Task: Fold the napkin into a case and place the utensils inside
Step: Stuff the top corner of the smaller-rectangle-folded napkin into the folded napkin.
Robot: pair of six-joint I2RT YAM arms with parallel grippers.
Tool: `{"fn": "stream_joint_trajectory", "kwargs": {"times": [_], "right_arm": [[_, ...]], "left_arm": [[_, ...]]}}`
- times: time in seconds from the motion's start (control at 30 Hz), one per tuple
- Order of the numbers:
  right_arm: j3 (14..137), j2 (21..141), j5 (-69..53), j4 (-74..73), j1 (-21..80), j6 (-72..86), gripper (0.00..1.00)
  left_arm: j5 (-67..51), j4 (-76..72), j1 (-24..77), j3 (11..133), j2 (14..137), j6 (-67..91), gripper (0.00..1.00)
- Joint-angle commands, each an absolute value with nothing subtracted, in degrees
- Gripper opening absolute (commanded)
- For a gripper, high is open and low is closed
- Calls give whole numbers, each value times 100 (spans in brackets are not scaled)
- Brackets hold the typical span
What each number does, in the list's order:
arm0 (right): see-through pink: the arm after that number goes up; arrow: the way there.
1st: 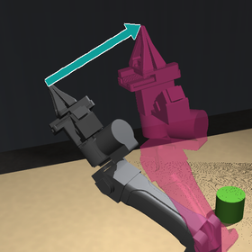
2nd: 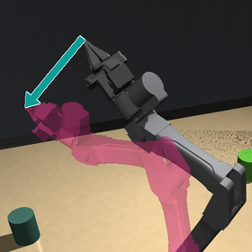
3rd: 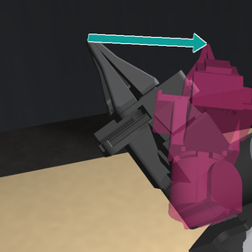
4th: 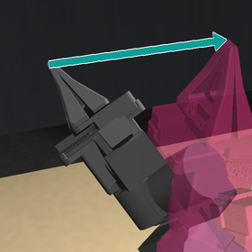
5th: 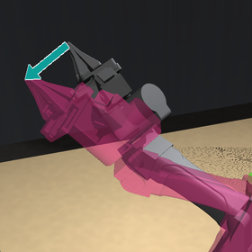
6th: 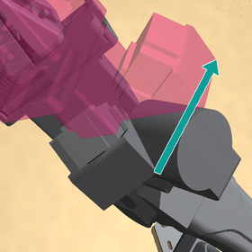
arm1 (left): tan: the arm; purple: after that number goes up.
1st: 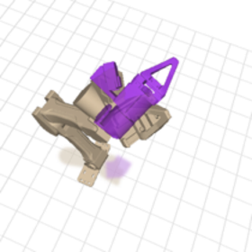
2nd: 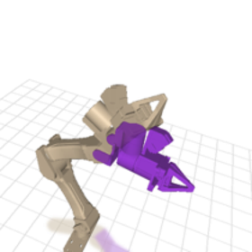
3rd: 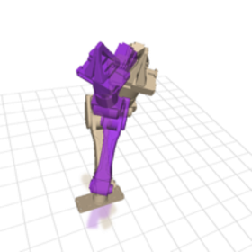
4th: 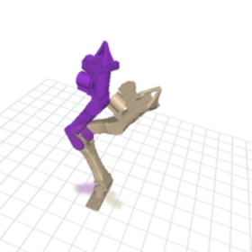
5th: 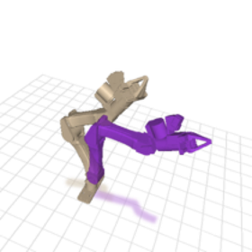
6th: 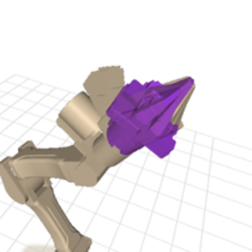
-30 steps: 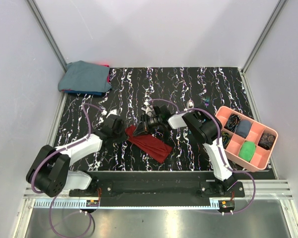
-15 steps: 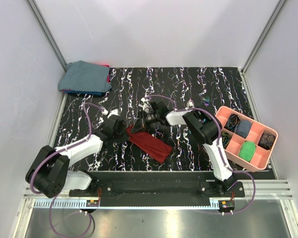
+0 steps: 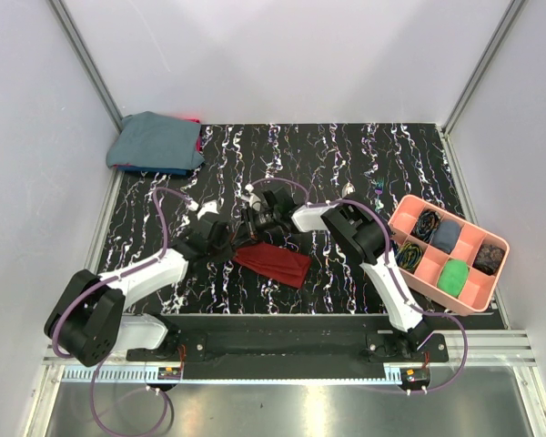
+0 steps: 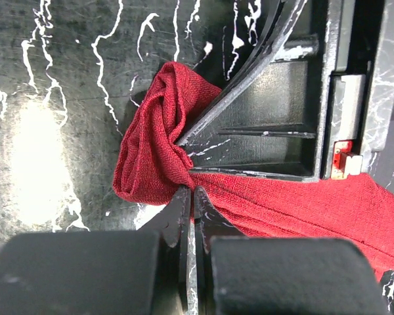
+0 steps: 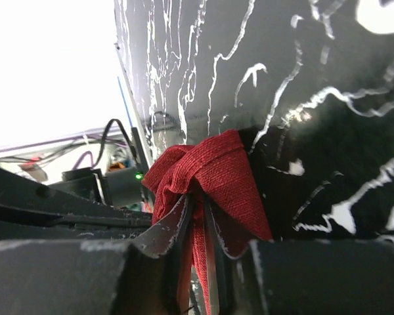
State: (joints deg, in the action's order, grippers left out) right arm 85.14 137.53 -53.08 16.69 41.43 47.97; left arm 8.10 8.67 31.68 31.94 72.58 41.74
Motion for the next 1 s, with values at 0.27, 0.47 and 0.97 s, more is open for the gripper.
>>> {"fn": "stream_joint_trajectory", "kwargs": {"times": [0.27,0.47,0.97], "right_arm": [[8191,13439,-5326,1626,4280,4228,24],[8121,13456,-5335,1793,4280,4359,23],[8139,13491,-5370,1916,4272,4482,23]], "left_arm": [[931,764,3068,3349,7225,4421,25],[1266,1327,3015,3778,7242,4061,34],[1125,1600,2979,3797,7418,4025,23]]}}
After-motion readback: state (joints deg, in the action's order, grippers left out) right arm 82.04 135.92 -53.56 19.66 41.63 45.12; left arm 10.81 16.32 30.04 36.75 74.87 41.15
